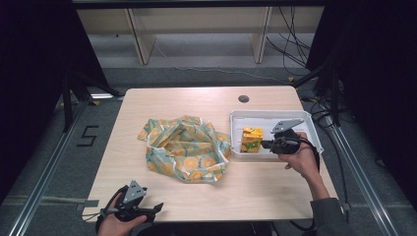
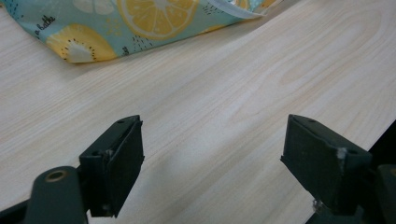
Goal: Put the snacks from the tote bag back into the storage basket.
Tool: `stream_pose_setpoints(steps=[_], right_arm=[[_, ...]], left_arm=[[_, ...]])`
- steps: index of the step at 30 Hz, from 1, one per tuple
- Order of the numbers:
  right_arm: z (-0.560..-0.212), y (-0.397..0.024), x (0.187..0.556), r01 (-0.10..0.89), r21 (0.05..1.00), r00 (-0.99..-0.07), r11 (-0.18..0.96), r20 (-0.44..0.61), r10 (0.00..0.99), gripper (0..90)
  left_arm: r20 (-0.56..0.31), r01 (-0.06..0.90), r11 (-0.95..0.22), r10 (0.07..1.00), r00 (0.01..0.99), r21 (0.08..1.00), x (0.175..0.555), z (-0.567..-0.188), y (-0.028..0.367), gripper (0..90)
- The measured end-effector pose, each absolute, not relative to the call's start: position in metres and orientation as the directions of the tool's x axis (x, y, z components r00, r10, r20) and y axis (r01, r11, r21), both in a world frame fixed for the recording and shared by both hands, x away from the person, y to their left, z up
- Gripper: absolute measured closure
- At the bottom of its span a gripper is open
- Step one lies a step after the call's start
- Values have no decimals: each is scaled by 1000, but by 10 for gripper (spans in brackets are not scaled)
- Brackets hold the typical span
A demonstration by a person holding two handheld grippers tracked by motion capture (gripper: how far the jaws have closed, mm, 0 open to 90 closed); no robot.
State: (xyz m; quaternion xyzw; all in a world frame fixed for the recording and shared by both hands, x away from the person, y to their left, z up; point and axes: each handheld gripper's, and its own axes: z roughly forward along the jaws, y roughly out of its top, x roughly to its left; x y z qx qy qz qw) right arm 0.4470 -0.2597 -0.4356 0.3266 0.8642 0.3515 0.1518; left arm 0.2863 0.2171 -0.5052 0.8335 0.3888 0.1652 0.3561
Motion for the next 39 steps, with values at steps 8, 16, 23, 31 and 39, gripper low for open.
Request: stream_pose_setpoints(steps=[8,16,23,31,39], right_arm=[[-435,-262,448,473,689,-740,550,-28,672,899],[-438,-266,449,460,705,-725,540,-53,686,894],[-438,-265,447,465,704,-720,537,-52,692,876],[-430,-264,435,483,703,-692,522,-58,719,792],[-420,-261,422,503,733,-659,458,-19,752,506]], left_arm=[[-13,539,-425,776,630,727,286,-506,216,197],[-18,541,-420,778,628,728,286,-507,215,197],[-4,531,-442,766,642,723,286,-506,217,197],[-6,541,-431,778,629,722,286,-506,216,198],[6,533,-448,770,638,718,286,-505,218,197]])
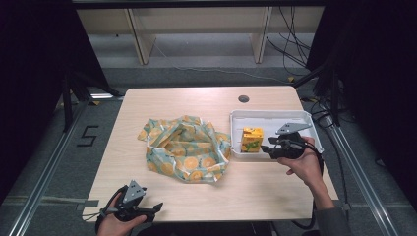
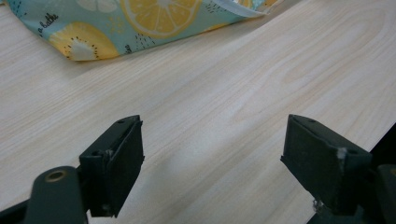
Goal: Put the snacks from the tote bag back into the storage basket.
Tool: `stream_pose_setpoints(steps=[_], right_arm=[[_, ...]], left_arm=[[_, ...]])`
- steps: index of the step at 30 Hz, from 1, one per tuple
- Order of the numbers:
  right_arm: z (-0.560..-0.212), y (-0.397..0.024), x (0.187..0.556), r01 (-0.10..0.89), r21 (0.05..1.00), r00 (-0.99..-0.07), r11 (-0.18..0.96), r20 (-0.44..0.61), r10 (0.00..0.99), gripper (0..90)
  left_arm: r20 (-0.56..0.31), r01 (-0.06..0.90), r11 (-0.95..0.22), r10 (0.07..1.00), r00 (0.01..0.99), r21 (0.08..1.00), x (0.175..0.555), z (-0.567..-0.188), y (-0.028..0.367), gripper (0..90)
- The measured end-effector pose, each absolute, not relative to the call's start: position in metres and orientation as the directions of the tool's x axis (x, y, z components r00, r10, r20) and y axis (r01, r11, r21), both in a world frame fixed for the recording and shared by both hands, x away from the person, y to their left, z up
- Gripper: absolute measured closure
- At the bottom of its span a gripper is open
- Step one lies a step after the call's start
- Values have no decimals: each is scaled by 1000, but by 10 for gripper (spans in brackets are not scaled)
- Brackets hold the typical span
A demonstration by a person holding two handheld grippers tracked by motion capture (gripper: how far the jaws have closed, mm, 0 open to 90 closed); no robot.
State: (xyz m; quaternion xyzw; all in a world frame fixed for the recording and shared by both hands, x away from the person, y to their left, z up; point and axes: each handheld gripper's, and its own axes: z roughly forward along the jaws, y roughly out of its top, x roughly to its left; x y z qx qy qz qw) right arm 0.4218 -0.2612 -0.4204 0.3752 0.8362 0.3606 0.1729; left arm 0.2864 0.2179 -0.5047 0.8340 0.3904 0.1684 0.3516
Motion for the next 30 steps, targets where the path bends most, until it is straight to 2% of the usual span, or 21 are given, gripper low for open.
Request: stream_pose_setpoints(steps=[4,9,11,14,30], right_arm=[[-420,-256,419,502,758,-646,416,10,763,416],[-422,-249,413,496,772,-649,399,24,760,369],[-421,-246,411,510,762,-647,398,36,762,355],[-422,-243,408,498,767,-659,405,31,751,338],[-438,-226,395,507,753,-678,419,47,734,286]], left_arm=[[-13,546,-427,779,627,721,286,-505,217,197],[-12,545,-429,778,629,721,286,-505,217,197],[6,532,-446,770,638,719,287,-505,218,197],[-16,547,-419,784,621,725,286,-506,216,197],[-13,545,-426,779,627,722,286,-505,217,196]])
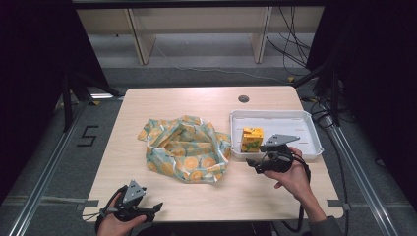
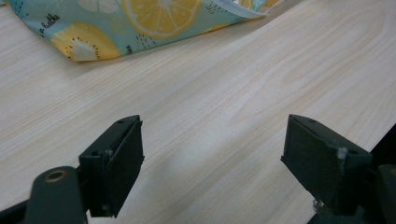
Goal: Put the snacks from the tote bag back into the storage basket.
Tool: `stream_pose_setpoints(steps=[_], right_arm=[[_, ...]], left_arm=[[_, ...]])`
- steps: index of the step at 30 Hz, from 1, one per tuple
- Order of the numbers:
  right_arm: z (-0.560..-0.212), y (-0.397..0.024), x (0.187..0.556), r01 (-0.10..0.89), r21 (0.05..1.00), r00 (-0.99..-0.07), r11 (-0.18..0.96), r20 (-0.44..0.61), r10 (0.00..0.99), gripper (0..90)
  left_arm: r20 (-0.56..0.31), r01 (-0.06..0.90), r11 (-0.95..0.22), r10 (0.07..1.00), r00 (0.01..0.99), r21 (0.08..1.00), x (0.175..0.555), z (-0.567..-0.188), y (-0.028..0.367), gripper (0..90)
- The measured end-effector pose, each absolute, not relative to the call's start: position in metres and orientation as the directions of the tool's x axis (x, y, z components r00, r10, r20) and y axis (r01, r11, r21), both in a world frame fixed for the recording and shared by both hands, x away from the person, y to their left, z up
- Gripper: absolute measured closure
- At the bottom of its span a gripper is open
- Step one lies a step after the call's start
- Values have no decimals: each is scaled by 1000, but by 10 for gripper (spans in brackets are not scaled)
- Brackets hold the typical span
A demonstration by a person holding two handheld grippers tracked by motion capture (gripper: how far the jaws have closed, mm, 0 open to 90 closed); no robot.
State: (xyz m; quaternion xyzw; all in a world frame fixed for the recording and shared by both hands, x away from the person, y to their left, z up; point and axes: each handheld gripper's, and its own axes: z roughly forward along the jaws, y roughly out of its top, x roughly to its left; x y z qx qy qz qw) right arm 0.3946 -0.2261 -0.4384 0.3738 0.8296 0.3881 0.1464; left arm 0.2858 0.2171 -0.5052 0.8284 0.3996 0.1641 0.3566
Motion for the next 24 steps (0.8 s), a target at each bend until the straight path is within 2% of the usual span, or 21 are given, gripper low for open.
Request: stream_pose_setpoints(steps=[24], right_arm=[[-459,-226,380,474,756,-709,450,26,704,259]], left_arm=[[-2,536,-433,777,630,724,286,-506,217,196]])
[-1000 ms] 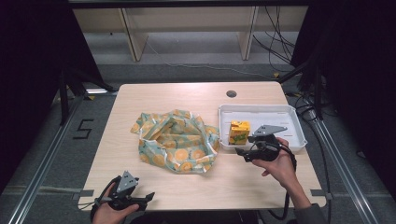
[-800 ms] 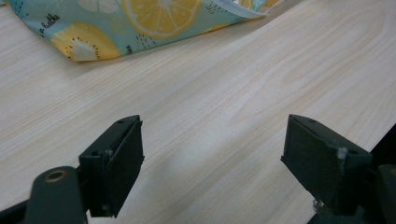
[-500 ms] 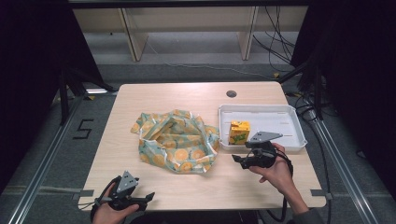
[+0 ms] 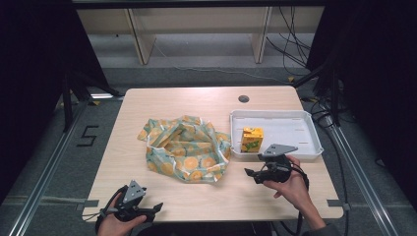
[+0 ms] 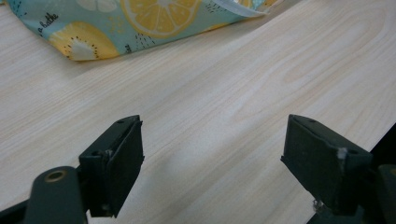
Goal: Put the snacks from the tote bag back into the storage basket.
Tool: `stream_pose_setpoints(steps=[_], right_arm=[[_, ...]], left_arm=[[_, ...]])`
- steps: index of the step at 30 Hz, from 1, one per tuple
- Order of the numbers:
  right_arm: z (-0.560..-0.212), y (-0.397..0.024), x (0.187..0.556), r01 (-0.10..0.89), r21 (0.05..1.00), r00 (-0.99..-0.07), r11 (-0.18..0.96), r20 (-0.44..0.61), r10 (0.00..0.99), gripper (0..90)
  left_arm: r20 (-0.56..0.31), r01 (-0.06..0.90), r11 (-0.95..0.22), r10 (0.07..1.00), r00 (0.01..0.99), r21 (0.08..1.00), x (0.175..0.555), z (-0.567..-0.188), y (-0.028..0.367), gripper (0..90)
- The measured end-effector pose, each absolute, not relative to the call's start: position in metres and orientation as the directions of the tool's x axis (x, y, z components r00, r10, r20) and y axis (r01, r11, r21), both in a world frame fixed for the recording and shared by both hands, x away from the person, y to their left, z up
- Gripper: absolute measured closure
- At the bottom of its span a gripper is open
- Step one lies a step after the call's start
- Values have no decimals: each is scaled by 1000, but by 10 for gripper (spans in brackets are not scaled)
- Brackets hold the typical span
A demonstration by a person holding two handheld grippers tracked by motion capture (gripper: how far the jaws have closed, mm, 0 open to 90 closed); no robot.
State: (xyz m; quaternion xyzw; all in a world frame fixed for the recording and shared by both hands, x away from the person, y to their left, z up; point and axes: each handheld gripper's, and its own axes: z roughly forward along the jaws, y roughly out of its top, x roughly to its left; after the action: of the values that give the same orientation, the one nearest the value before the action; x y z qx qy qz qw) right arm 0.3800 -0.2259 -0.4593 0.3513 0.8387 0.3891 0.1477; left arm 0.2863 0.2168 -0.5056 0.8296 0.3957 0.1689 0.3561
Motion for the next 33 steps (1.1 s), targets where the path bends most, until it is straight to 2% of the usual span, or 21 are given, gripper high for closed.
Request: stream_pose_setpoints(steps=[33], right_arm=[[-482,-235,347,483,740,-727,468,40,685,216]], left_arm=[[-5,545,-429,783,622,721,286,-507,216,196]])
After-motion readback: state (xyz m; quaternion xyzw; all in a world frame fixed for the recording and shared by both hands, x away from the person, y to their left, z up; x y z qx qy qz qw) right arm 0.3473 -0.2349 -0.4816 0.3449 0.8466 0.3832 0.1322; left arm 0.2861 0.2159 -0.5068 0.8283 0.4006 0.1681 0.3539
